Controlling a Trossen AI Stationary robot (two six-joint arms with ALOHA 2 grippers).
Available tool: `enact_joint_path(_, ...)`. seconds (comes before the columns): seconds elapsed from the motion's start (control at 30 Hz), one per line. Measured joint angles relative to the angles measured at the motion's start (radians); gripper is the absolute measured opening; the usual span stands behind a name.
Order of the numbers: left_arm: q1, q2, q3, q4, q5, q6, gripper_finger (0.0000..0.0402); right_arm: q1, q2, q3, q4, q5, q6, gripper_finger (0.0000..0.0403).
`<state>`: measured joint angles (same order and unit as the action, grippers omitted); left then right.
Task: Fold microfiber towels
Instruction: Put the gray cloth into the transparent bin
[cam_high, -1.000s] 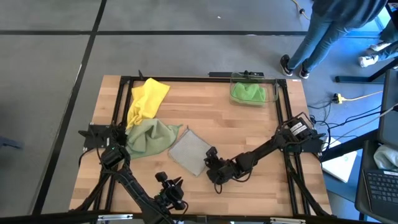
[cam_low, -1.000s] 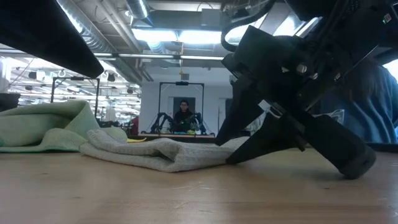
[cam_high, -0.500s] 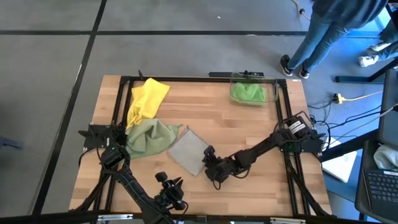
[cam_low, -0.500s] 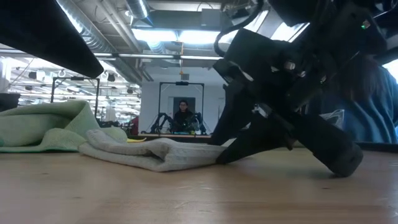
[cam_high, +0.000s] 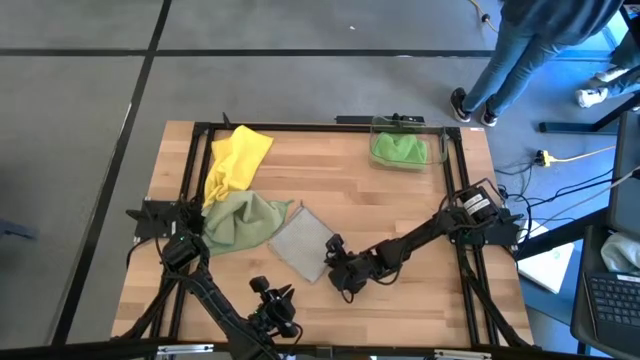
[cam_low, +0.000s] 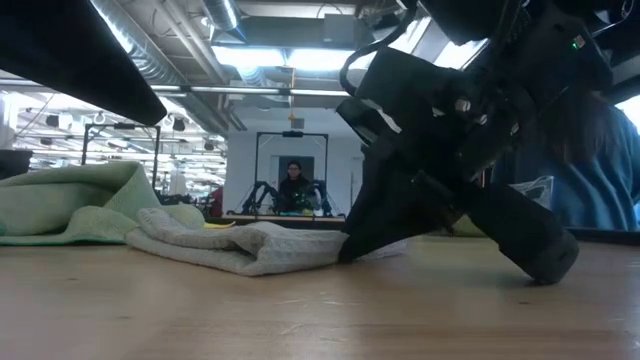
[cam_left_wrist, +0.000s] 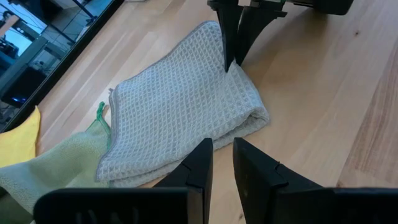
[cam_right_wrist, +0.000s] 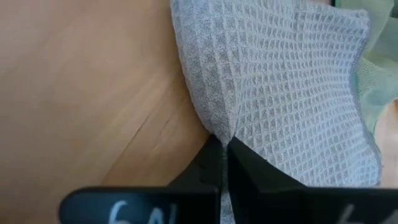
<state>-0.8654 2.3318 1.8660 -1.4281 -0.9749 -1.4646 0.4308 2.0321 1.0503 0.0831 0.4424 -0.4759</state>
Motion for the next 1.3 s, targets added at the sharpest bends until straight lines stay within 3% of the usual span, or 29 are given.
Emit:
enact_joint_path(0.33, -0.001, 0.000, 0.000, 0.001, 0.005, -0.001, 0.0055, 0.000, -0.166, -0.002, -0.046, 0.144, -0.106, 0.0006)
enact_joint_path(0.67, -0.007, 0.000, 0.000, 0.012, 0.008, -0.004, 0.0055, -0.077, -0.453, -0.002, -0.308, 0.308, -0.110, 0.0006)
enact_joint_path(0.97, -0.007, 0.000, 0.000, 0.028, 0.008, -0.003, 0.0055, -0.283, -0.705, 0.016, -0.510, 0.405, -0.109, 0.0006)
enact_joint_path(1.3, -0.008, 0.000, 0.000, 0.031, 0.008, 0.000, 0.0055, -0.541, -0.804, 0.130, -0.648, 0.467, -0.193, 0.0006)
